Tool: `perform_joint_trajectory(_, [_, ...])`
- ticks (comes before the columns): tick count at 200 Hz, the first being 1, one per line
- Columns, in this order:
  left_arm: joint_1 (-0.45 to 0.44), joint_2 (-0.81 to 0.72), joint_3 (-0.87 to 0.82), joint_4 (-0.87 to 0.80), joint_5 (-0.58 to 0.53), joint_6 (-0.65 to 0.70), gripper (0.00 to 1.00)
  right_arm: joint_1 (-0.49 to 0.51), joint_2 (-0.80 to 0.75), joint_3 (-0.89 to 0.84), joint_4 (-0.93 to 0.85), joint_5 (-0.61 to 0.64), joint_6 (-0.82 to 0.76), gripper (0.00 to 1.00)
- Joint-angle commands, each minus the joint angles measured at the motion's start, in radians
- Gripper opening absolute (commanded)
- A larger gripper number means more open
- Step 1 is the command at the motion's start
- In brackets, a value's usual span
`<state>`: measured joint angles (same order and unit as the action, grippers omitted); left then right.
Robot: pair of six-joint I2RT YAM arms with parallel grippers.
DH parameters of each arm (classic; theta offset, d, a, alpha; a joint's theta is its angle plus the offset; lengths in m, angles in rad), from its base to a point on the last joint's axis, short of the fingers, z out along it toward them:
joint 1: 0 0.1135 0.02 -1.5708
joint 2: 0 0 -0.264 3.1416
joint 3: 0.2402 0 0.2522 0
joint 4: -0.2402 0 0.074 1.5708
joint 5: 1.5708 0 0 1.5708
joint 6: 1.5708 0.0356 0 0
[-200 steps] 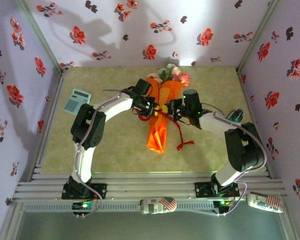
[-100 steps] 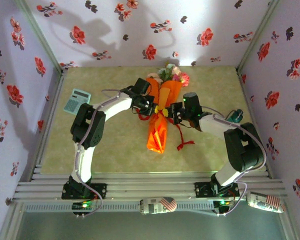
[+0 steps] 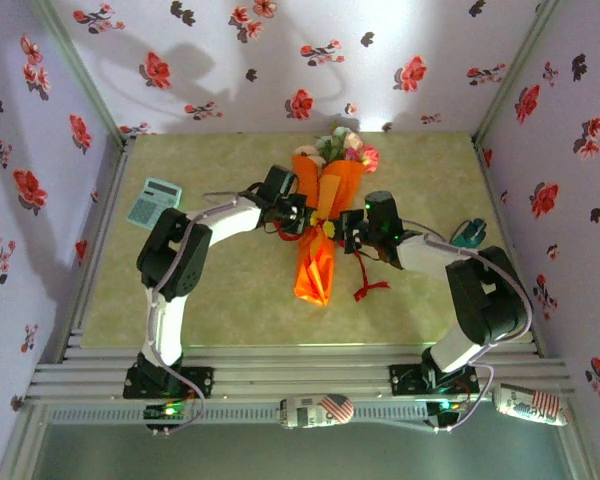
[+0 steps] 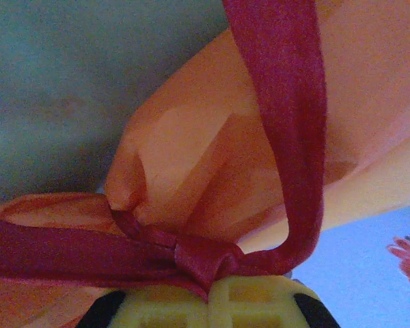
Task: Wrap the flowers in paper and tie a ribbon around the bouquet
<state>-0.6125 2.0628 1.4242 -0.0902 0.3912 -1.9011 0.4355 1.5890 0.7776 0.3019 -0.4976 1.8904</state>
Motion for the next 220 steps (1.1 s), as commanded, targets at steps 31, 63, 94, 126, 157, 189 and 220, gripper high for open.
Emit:
perform_joint_trajectory(31, [0.006, -0.085, -0.111, 0.185, -0.078, -0.051, 0.0, 0.011, -0.008, -0.011, -0.016, -0.007, -0.007, 0.0])
perform_joint_trajectory(63, [0.006, -0.128, -0.156, 0.229, -0.091, -0.031, 0.0, 0.009, 0.001, -0.013, -0.049, -0.012, -0.041, 0.0])
perform_joint_trajectory(94, [0.003, -0.133, -0.195, 0.294, -0.073, -0.025, 0.0, 0.002, 0.016, 0.016, -0.076, -0.027, -0.078, 0.0])
perform_joint_trajectory(126, [0.0, -0.126, -0.219, 0.321, -0.056, -0.024, 0.0, -0.021, 0.009, 0.048, -0.127, -0.033, -0.135, 0.11])
perform_joint_trajectory(157, [0.0, -0.121, -0.238, 0.366, -0.074, -0.005, 0.0, -0.048, 0.01, 0.104, -0.198, -0.055, -0.21, 0.21])
perform_joint_trajectory(189, [-0.001, -0.108, -0.264, 0.467, -0.088, 0.004, 0.0, -0.077, 0.009, 0.145, -0.224, -0.058, -0.243, 0.26])
perform_joint_trajectory(220, [-0.002, -0.116, -0.289, 0.487, -0.094, 0.018, 0.0, -0.09, 0.05, 0.215, -0.252, -0.052, -0.267, 0.26])
